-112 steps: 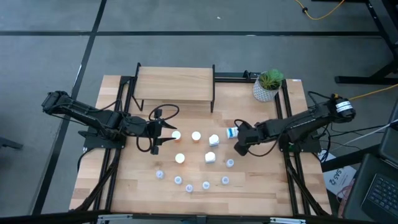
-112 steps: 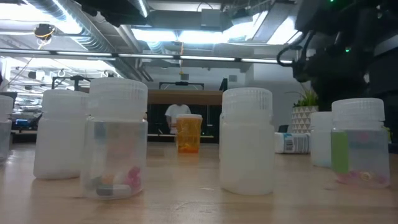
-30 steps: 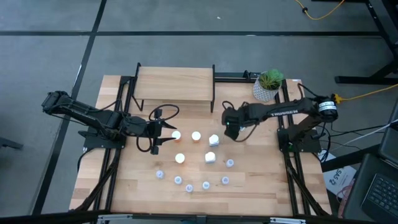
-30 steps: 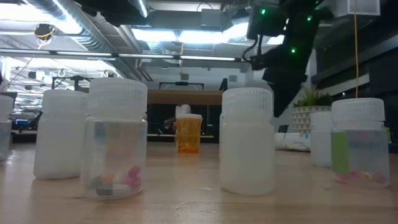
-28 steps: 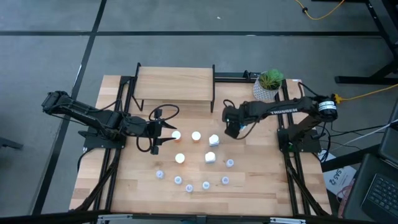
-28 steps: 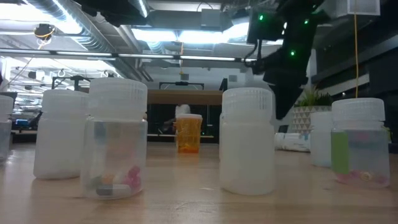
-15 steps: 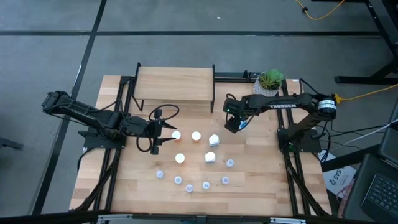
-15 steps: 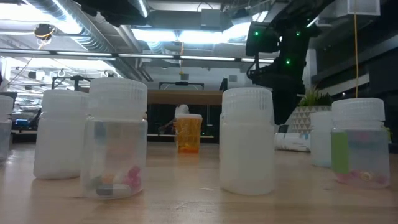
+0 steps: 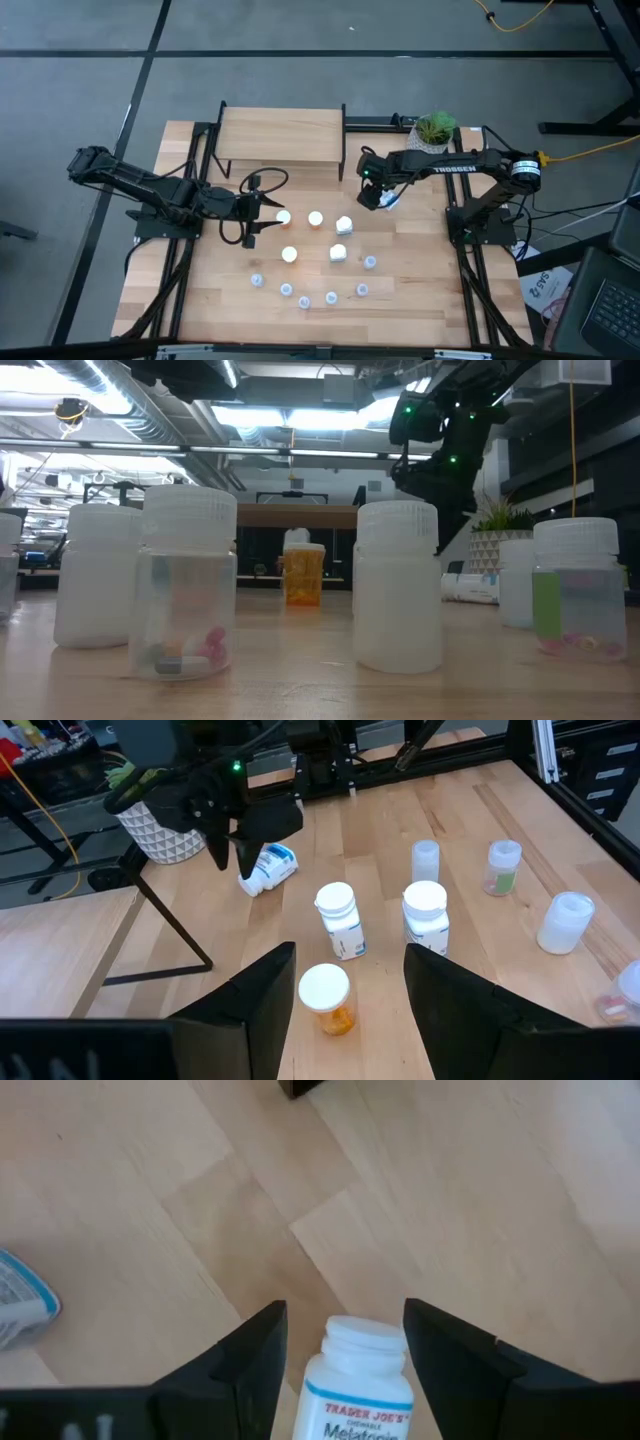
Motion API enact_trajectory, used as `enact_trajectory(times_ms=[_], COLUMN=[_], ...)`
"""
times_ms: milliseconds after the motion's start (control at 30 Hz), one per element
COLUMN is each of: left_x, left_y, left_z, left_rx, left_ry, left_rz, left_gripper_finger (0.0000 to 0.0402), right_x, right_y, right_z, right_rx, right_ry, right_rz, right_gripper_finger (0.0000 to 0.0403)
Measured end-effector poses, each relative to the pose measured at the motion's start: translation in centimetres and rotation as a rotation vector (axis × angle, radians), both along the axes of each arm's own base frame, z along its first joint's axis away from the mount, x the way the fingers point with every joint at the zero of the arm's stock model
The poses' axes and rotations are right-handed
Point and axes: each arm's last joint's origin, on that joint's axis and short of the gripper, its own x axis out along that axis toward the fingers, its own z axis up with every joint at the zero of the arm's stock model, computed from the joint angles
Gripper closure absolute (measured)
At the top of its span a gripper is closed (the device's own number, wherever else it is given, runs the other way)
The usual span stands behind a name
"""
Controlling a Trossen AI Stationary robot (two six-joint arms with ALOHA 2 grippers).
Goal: Pick and place medicine bottles onto shelf by color
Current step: Put the top right blue pill bottle on the shelf
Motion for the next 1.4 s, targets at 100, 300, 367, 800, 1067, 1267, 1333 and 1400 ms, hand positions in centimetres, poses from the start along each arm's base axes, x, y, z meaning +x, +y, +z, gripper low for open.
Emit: enact_trajectory(times_ms=[100, 300, 367, 800, 1067, 1267, 1333, 1400], left_x=[0.0, 0.0, 0.0, 0.0, 0.0, 0.0, 0.0, 0.0], left_y=[0.0, 0.0, 0.0, 0.0, 0.0, 0.0, 0.0, 0.0], left_z=[0.0, 0.0, 0.0, 0.0, 0.0, 0.0, 0.0, 0.0], left_rx=[0.000, 0.000, 0.000, 0.000, 0.000, 0.001, 0.000, 0.001], left_ry=[0.000, 0.000, 0.000, 0.000, 0.000, 0.000, 0.000, 0.000], left_rz=[0.000, 0.000, 0.000, 0.000, -0.001, 0.000, 0.000, 0.000], left_gripper_finger=[0.0220, 0.0220, 0.0220, 0.0220, 0.0220, 0.0220, 0.0220, 0.0220], right_x=[0.0, 0.0, 0.0, -1.2, -1.9, -2.1, -2.2, -2.3], right_y=[-0.1, -0.2, -0.2, 0.0, 0.1, 0.1, 0.0, -0.2], right_z=[0.0, 0.0, 0.0, -2.1, -3.6, -4.2, -4.3, -4.4], right_rx=[0.000, 0.000, 0.005, 0.019, 0.013, 0.003, 0.003, -0.001], right_ry=[0.002, -0.005, -0.010, 0.030, 0.038, 0.021, 0.025, 0.035], right_rz=[-0.003, -0.010, -0.029, -0.055, -0.059, -0.035, -0.038, -0.030], right_gripper_finger=[0.0182, 0.0127, 0.0112, 0.0106, 0.0108, 0.0108, 0.0108, 0.0108])
